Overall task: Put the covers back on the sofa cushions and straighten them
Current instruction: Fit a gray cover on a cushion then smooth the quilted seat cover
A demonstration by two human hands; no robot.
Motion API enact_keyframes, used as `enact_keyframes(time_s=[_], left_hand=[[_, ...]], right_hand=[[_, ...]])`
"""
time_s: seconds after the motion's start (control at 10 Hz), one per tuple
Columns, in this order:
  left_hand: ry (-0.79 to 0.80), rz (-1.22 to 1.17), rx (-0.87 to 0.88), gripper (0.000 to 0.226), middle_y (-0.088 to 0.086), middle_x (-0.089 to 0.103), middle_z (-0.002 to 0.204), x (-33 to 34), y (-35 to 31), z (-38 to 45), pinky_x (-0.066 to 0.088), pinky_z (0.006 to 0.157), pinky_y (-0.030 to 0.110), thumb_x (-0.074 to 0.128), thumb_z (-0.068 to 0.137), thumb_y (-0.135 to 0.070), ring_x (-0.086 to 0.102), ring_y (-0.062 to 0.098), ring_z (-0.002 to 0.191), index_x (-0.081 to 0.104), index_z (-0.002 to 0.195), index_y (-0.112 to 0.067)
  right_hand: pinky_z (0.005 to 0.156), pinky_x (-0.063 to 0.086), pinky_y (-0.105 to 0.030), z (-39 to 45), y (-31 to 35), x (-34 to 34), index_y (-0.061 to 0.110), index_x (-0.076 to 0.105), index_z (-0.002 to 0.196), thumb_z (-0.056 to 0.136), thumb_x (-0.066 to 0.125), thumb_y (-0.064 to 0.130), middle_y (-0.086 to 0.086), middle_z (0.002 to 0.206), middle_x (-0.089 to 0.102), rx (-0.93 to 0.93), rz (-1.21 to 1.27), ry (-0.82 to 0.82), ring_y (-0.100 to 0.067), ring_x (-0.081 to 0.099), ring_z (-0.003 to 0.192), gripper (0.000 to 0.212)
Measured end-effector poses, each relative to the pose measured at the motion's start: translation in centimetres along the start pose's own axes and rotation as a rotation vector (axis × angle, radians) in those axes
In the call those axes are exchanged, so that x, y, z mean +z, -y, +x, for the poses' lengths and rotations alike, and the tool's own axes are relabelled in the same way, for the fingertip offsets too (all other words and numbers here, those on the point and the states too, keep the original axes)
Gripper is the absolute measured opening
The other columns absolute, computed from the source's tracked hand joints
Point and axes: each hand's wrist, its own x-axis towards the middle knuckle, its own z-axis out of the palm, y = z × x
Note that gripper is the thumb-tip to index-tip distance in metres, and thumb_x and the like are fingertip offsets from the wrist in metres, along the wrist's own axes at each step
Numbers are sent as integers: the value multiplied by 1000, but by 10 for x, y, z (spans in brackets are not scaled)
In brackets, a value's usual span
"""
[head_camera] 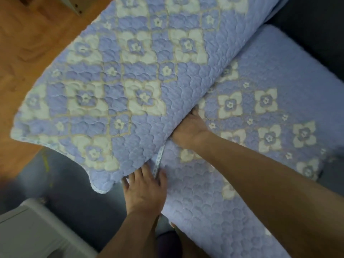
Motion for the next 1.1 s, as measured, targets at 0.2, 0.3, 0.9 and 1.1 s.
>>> enact_keyframes(time_s=[0.2, 0.3, 0.9, 1.1], left_hand=[[-56, 66, 24, 45, 11, 61, 136, -12, 39, 15, 41, 105, 57, 38, 101, -51, 51, 36, 130, 57, 132, -24], [-82, 12, 40, 43, 14, 63, 131, -1, 43, 11, 41, 105, 56, 40, 99, -47, 52, 37, 128, 62, 127, -22], [61, -1094, -600, 39, 4, 67, 127, 7, 84, 27, 52, 96, 35, 66, 90, -33, 63, 24, 118, 65, 126, -18], [-25, -826, -798, 20, 19, 72, 100, -5, 192, 47, 53, 80, 41, 58, 92, -21, 67, 34, 91, 71, 92, -5]], right_hand=[[111, 37, -52, -46, 20, 14, 9, 71, 116, 95, 50, 35, -13, 122, 68, -443, -8, -177, -35, 56, 124, 39], [111, 37, -50, -42, 54, 34, 9, 62, 131, 101, 42, 37, -13, 134, 62, -380, 111, -205, -32, 50, 132, 46], [122, 14, -50, -119, 120, 84, 12, 32, 152, 98, 44, 41, -15, 160, 22, -90, 119, -138, -36, 12, 150, 62], [124, -1, -45, -70, 135, 82, 9, 29, 154, 98, 40, 51, -8, 160, 27, -150, -66, -28, -30, 15, 151, 71]])
